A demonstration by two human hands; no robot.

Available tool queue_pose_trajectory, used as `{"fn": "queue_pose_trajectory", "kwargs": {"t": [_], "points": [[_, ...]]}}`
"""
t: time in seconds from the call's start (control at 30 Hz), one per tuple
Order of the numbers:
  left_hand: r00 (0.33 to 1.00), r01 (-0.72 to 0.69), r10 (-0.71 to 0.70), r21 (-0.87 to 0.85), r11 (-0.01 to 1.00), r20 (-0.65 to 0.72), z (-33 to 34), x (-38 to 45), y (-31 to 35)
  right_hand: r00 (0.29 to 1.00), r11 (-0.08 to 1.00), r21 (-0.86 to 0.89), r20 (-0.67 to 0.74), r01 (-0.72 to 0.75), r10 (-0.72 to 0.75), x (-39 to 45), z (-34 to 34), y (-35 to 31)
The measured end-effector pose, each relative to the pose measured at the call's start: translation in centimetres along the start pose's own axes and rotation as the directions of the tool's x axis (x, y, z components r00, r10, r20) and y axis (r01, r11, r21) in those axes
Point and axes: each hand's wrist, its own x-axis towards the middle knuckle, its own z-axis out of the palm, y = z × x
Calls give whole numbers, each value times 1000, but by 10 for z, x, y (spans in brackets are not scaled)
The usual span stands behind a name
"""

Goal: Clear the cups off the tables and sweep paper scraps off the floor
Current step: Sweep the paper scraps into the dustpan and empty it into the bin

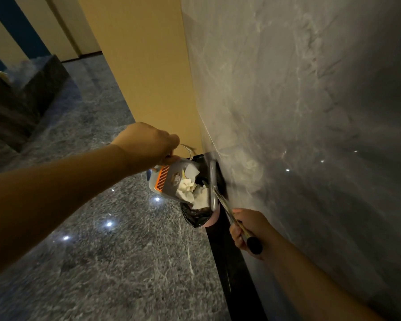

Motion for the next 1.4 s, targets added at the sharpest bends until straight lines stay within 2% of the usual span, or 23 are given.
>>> {"fn": "queue_pose_trajectory", "kwargs": {"t": [0.07, 0.17, 0.23, 0.33, 0.5, 0.63, 0.77, 0.93, 1.4], "points": [[1000, -21, 21, -6, 1000, -5, -4, 2, -1, 1000, 1000, 4, 1, -3, 3, 1, 0, 0], [998, 45, -46, -27, 999, -38, -9, 1, -6, 1000, 1000, -27, -1, 2, -2, 3, -1, 3], [998, 55, -55, -39, 998, -7, -8, -4, -5, 1000, 1000, -29, 5, -7, 7, 5, -3, 5], [997, -36, 37, -21, 999, 71, -4, -8, 3, 1000, 1000, -22, 13, -17, 17, 7, -3, 4], [1000, 9, -8, -20, 1000, 4, -12, -4, -4, 999, 1000, -9, 19, -29, 29, 8, -6, 4], [998, -45, 45, 7, 999, 46, -14, -7, 1, 1000, 1000, -16, 18, -21, 22, 6, -5, 3], [999, 37, -37, -36, 999, -10, -25, -7, -15, 1000, 999, 19, 2, -31, 31, 1, 0, -2], [1000, -29, 28, -43, 999, -13, -35, -7, -20, 1000, 999, -35, -11, 1, -2, -4, 7, -6], [986, 162, -165, -87, 983, -31, -52, -20, -35, 999, 995, -84, -3, 47, -47, -11, 8, -5]]}}
